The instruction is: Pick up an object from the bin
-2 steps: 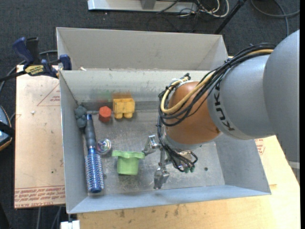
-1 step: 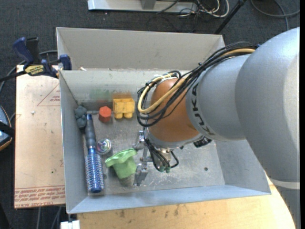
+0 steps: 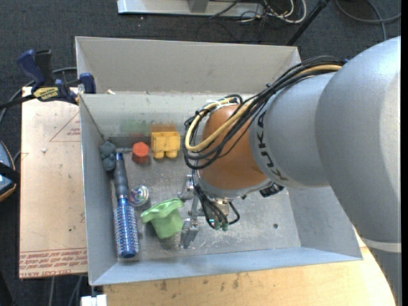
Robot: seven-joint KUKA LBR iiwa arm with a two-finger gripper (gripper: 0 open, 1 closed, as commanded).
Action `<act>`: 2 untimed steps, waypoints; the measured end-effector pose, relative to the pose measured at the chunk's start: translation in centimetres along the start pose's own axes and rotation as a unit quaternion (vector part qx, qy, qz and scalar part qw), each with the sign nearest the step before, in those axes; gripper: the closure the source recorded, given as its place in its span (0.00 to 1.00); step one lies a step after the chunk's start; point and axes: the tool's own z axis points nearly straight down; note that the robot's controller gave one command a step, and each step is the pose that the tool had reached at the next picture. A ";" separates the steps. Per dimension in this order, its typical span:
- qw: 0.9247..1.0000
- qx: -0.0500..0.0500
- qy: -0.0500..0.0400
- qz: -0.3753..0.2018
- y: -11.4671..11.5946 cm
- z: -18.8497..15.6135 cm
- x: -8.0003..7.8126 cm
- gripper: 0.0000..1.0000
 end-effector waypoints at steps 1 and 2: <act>1.000 0.000 0.000 0.000 0.0 0.0 0.0 0.00; 1.000 0.000 0.000 0.000 0.0 0.0 0.0 0.00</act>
Offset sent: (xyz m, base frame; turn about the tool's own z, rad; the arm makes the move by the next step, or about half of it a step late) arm 0.0000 0.0000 0.0000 0.0000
